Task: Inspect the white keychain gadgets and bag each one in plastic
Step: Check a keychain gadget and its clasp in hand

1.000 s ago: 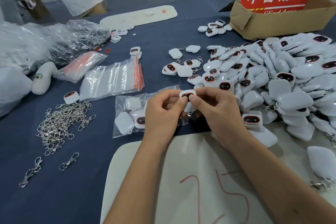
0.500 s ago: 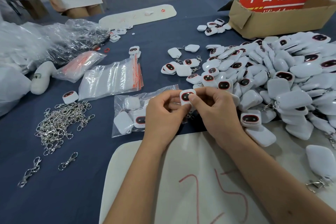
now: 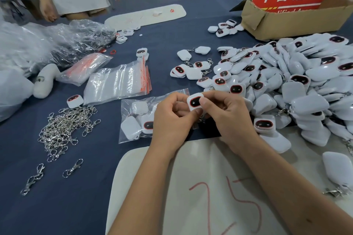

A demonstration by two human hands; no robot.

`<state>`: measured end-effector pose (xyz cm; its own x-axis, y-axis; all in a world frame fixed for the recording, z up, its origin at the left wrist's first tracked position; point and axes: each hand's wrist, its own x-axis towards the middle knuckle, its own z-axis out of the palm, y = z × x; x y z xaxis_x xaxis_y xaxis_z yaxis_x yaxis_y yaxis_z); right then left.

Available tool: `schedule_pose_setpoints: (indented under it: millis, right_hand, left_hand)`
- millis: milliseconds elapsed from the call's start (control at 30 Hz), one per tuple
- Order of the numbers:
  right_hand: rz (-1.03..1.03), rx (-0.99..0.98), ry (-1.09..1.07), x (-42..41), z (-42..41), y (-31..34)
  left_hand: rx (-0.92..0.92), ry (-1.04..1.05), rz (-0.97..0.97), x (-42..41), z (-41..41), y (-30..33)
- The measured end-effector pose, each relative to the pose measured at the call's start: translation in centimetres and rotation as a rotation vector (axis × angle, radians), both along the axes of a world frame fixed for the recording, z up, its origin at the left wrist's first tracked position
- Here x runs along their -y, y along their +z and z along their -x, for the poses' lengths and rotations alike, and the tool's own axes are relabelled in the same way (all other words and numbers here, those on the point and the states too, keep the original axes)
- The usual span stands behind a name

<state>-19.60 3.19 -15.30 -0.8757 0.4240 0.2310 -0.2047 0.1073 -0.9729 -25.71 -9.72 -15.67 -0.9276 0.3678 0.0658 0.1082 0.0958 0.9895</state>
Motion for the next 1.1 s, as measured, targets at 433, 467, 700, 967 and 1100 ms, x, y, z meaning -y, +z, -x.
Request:
schedule_pose_setpoints:
  millis: [433, 467, 700, 967, 1100]
  right_hand:
    - [0.052, 0.029, 0.034, -0.1, 0.3, -0.4]
    - [0.045, 0.028, 0.031, -0.1, 0.3, -0.5]
    - [0.006, 0.024, 0.065, 0.1, 0.5, -0.7]
    - [0.073, 0.035, -0.004, -0.2, 0.5, -1.0]
    - [0.113, 0.052, -0.163, -0.5, 0.8, -1.2]
  left_hand:
    - [-0.004, 0.073, -0.011, -0.3, -0.2, 0.2]
    - [0.004, 0.084, -0.023, -0.4, -0.3, 0.2]
    - [-0.045, 0.181, -0.107, -0.4, -0.4, 0.5]
    - [-0.118, 0.244, -0.101, -0.9, -0.6, 0.3]
    - [-0.299, 0.322, 0.104, -0.9, -0.9, 0.2]
